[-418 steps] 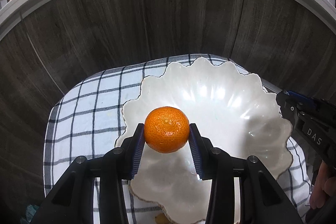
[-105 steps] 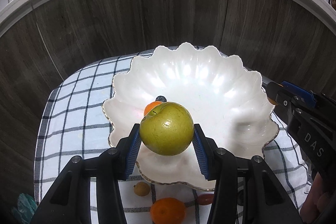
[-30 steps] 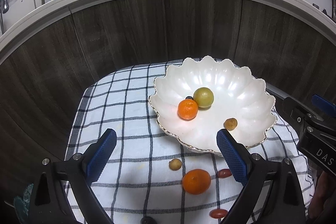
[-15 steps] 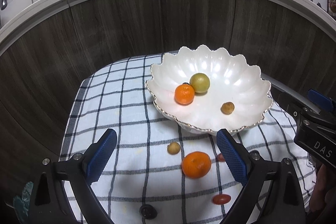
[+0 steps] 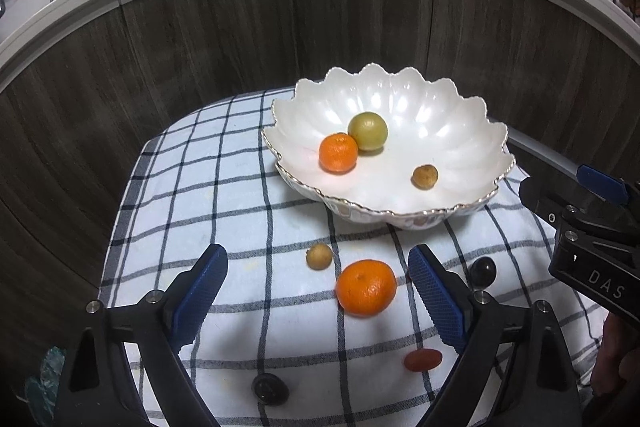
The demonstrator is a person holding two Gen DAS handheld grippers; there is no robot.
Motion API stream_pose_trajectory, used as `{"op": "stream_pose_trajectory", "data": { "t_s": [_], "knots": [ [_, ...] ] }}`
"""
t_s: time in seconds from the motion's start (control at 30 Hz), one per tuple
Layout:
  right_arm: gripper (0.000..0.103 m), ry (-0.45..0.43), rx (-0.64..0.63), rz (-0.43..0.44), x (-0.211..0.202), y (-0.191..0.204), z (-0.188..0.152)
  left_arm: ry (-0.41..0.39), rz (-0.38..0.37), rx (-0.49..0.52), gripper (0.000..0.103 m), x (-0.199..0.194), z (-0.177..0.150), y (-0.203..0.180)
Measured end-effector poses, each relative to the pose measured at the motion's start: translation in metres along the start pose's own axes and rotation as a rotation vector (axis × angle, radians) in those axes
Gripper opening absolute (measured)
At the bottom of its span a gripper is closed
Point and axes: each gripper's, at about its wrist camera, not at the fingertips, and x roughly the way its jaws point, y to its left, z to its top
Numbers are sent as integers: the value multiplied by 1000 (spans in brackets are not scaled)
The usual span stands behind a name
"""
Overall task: Organize fruits
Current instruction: 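Withdraw both open grippers from the bowl back over the loose fruit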
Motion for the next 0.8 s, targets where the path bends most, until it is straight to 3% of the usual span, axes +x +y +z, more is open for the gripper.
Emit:
{"op": "stream_pose_trajectory", "data": {
  "t_s": [0.7,0.8],
  "knots": [
    [84,78,-17,34,25,3,-31,71,-42,60,86,34,-26,-13],
    [79,84,-30,35,27,5,-35,76,-45,70,85,38,-29,-14]
  ]
}}
